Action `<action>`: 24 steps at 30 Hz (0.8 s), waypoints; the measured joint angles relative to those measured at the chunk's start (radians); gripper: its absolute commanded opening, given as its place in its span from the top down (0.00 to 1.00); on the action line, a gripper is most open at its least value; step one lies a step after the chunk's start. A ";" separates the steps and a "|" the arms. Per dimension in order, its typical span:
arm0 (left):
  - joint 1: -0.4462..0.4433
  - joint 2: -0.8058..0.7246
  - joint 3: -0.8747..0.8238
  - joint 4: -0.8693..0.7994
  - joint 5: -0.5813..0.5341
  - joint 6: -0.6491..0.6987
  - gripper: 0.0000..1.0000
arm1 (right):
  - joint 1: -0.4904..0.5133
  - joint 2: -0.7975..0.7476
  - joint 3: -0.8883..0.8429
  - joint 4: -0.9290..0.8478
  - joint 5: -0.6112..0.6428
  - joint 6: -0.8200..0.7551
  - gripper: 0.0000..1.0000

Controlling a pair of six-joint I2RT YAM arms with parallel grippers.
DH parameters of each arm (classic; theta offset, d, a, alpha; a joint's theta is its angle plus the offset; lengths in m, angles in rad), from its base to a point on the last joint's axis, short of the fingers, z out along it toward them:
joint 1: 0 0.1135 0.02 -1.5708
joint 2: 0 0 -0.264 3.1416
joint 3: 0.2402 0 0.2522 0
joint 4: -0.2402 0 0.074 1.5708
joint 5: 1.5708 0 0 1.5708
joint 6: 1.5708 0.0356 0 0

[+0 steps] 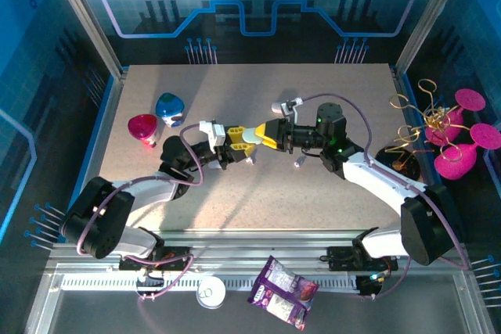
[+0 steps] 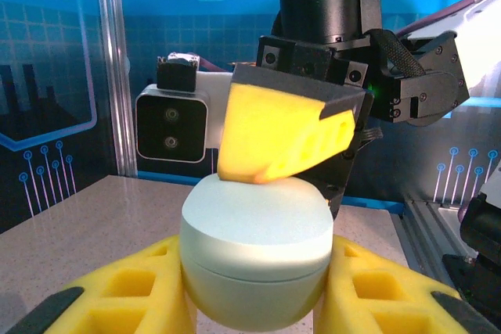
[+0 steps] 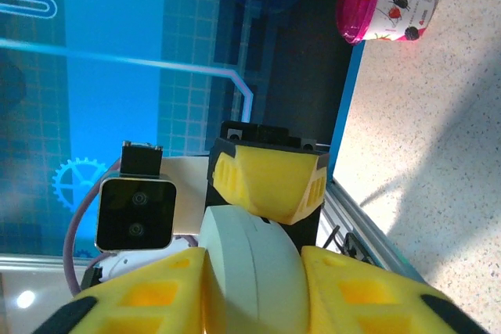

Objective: Insert the wireless bluetooth earbuds into the charging case

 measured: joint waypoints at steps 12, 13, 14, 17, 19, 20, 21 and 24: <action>0.000 -0.001 -0.001 -0.015 -0.016 0.010 0.14 | -0.026 0.029 -0.002 0.013 0.001 -0.013 0.81; 0.000 -0.002 -0.003 -0.017 -0.020 0.010 0.10 | -0.032 0.032 -0.002 0.002 0.007 -0.027 0.81; 0.000 -0.007 -0.008 -0.023 -0.026 0.013 0.06 | -0.041 0.036 0.000 -0.026 0.016 -0.056 0.81; 0.001 -0.040 -0.039 -0.050 -0.055 0.034 0.01 | -0.061 0.056 0.039 -0.173 0.069 -0.180 0.81; 0.002 -0.071 -0.061 -0.079 -0.080 0.048 0.01 | -0.069 0.085 0.095 -0.282 0.127 -0.280 0.81; 0.004 -0.093 -0.074 -0.103 -0.097 0.060 0.01 | -0.071 0.107 0.128 -0.330 0.160 -0.331 0.81; 0.005 -0.114 -0.084 -0.126 -0.113 0.069 0.01 | -0.072 0.126 0.152 -0.359 0.183 -0.365 0.82; 0.011 -0.183 -0.103 -0.213 -0.171 0.105 0.01 | -0.071 0.213 0.231 -0.439 0.267 -0.471 0.82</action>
